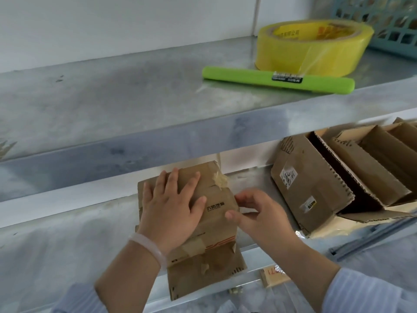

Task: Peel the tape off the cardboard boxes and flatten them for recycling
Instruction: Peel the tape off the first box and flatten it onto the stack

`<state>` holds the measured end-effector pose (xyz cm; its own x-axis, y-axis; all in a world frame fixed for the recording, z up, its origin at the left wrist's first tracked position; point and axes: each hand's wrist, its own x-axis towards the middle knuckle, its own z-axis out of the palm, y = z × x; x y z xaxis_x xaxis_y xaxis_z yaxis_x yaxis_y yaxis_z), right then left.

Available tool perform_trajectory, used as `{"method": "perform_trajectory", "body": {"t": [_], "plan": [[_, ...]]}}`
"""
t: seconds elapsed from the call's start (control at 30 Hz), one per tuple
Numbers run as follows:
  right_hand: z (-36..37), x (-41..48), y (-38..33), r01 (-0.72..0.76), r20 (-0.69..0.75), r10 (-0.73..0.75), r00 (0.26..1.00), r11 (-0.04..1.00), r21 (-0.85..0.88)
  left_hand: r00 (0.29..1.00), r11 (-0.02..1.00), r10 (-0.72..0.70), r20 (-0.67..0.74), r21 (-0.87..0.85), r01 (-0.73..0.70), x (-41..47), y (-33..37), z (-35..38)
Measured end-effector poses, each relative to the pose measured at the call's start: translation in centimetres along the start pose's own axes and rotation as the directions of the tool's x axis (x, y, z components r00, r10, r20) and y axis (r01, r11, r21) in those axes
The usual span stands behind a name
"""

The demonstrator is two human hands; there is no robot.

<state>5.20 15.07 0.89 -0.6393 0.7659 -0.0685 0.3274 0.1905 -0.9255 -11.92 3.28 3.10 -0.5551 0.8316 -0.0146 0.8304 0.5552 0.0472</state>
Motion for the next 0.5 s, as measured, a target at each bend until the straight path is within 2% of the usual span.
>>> {"method": "perform_trajectory", "body": {"t": [0.13,0.33,0.5], "plan": [[0.1,0.2,0.4,0.000,0.012,-0.001,1.000,0.999,0.052,1.000,1.000,-0.011,0.007,-0.007,0.011,0.4,-0.6,-0.2],[-0.2,0.9,1.1,0.135,-0.008,-0.140,0.990,0.965,-0.224,0.995,0.995,-0.101,-0.015,0.001,0.101,0.7,0.5,0.0],[-0.7,2.0,0.9,0.157,-0.020,-0.167,0.986,0.958,-0.238,0.985,0.986,-0.169,-0.014,-0.007,0.169,1.1,1.2,0.2]]}}
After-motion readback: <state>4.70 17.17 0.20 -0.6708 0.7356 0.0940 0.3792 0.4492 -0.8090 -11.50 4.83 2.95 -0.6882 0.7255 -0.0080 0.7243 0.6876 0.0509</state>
